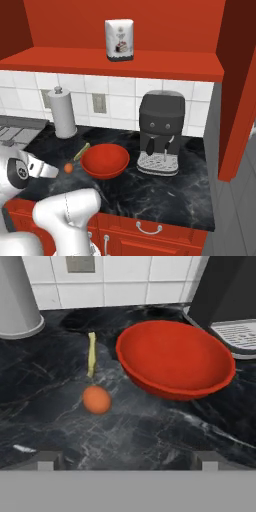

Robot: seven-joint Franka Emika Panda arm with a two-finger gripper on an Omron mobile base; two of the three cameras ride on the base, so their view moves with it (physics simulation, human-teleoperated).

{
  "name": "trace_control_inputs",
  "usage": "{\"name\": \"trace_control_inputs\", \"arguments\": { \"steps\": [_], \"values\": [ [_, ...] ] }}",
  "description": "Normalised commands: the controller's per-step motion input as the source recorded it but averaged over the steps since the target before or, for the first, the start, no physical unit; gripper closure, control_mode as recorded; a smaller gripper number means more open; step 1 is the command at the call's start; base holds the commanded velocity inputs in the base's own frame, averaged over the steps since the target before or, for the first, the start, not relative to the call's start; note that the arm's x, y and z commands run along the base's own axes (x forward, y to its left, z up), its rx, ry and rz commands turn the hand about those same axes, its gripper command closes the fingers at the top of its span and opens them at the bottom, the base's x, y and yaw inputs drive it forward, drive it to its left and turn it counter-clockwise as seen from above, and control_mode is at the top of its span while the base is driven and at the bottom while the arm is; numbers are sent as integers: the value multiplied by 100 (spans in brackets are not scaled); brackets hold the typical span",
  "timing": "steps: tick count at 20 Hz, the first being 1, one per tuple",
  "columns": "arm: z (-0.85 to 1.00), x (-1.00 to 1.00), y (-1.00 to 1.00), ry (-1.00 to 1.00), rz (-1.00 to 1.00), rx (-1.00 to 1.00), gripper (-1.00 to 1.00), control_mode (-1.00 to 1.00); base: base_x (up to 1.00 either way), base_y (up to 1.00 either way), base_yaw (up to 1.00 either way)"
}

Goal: Pick the egg and butter from the fridge and place them by the bowl for mixing.

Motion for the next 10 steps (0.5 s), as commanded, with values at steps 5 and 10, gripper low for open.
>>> {"name": "trace_control_inputs", "arguments": {
  "steps": [5,10],
  "values": [
    [-2,-22,-15,-2,-8,3,-100,-100,0,0,0],
    [3,-96,-22,-40,0,7,-100,-100,0,0,0]
  ]
}}
